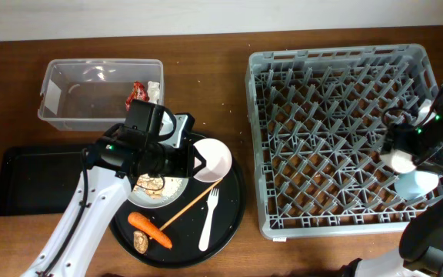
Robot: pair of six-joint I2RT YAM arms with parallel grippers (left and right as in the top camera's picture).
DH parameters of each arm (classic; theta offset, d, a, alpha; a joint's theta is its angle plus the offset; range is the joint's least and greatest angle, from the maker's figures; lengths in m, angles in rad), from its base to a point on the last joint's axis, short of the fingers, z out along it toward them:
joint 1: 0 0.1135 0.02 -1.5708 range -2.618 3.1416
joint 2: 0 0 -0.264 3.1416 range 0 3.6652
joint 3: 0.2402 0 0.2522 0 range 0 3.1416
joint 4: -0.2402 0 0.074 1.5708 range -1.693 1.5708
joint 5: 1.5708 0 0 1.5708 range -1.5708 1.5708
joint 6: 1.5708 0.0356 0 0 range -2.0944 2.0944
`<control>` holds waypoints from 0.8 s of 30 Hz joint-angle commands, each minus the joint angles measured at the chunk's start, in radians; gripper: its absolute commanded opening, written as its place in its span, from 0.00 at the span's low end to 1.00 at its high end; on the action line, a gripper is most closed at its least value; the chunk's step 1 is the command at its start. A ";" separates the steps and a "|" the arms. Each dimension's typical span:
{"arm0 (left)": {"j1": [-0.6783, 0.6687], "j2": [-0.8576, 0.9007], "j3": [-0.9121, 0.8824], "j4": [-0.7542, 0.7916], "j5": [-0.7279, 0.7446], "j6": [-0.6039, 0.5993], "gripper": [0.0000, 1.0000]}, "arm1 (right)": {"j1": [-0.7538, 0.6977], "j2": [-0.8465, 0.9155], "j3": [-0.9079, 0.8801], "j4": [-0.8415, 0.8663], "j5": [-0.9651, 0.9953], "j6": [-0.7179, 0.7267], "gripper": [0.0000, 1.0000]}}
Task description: Sort waste into correct bins and load items into the dishwasher rack
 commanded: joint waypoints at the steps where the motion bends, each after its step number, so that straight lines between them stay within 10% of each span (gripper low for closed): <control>1: 0.004 -0.001 0.003 -0.002 -0.008 0.002 0.31 | -0.007 0.005 0.015 0.011 -0.018 0.011 0.98; 16: 0.004 0.000 0.001 -0.002 -0.191 0.002 0.49 | 0.058 -0.039 0.015 -0.111 -0.418 -0.116 1.00; 24: 0.018 0.002 0.001 -0.192 -0.500 -0.125 0.70 | 0.703 -0.212 0.015 0.010 -0.392 -0.097 0.97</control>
